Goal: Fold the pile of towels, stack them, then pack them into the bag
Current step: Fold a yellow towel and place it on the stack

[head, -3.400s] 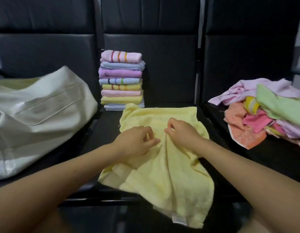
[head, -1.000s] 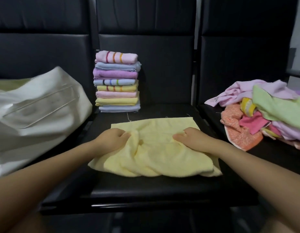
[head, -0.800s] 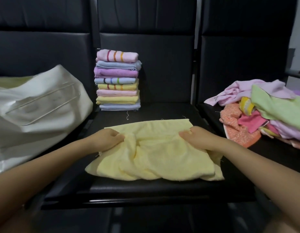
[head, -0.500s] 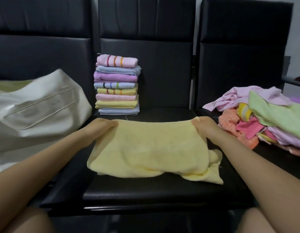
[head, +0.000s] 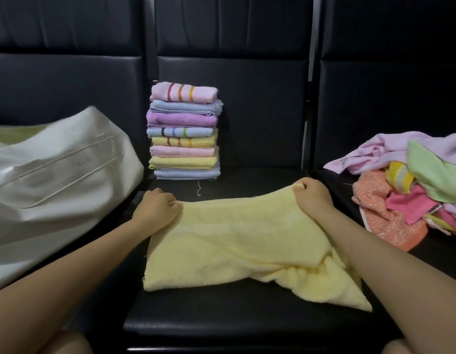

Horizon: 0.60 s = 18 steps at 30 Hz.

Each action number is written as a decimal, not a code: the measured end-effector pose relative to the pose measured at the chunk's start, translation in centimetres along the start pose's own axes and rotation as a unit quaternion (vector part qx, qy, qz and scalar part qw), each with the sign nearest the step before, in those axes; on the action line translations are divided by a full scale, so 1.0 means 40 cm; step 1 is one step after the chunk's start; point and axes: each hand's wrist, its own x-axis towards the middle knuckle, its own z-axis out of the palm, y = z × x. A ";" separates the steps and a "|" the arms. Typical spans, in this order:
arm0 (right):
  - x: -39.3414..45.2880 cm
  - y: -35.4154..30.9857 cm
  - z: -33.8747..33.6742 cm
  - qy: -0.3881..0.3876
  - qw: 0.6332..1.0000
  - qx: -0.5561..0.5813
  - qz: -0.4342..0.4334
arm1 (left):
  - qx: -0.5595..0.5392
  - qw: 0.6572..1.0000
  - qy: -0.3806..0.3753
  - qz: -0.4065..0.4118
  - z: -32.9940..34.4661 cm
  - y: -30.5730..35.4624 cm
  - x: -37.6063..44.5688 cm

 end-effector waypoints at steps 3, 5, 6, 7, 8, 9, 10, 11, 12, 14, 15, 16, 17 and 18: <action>0.009 0.011 0.032 -0.046 0.993 -0.110 0.004 | 0.011 1.000 -0.005 -0.011 0.005 -0.010 0.007; 0.004 0.012 0.047 -0.057 0.985 -0.162 -0.016 | 0.013 1.000 0.001 0.007 0.006 -0.011 0.013; 0.001 0.012 0.049 -0.058 0.984 -0.166 -0.026 | 0.016 1.000 0.004 0.017 0.005 -0.011 0.015; -0.002 0.011 0.048 -0.062 0.985 -0.158 -0.032 | 0.015 1.000 0.007 0.021 0.005 -0.011 0.016; -0.005 0.011 0.043 -0.069 0.987 -0.141 -0.030 | 0.009 1.000 0.008 0.021 0.005 -0.012 0.018; -0.009 0.010 0.038 -0.079 0.989 -0.119 -0.024 | 0.001 1.000 0.005 0.019 0.005 -0.014 0.018; -0.011 0.008 0.031 -0.093 0.991 -0.099 -0.014 | -0.006 1.000 -0.001 0.018 0.002 -0.014 0.016; -0.012 0.005 0.026 -0.108 0.990 -0.087 -0.004 | -0.013 1.000 -0.013 0.019 -0.003 -0.015 0.015; -0.013 0.003 0.022 -0.119 0.989 -0.086 0.006 | -0.019 0.999 -0.029 0.021 -0.010 -0.015 0.014; -0.011 -0.002 0.021 -0.123 0.988 -0.092 0.022 | -0.030 0.997 -0.063 0.025 -0.026 -0.015 0.010; -0.014 -0.004 0.020 -0.119 0.988 -0.096 0.028 | -0.028 0.996 -0.078 0.025 -0.036 -0.014 0.005; -0.018 -0.005 0.020 -0.113 0.988 -0.103 0.031 | -0.018 0.995 -0.090 0.027 -0.044 -0.013 0.000; -0.022 -0.004 0.020 -0.105 0.988 -0.113 0.029 | -0.002 0.995 -0.099 0.030 -0.049 -0.014 -0.004; -0.025 -0.002 0.018 -0.098 0.987 -0.125 0.023 | 0.017 0.994 -0.105 0.033 -0.054 -0.015 -0.012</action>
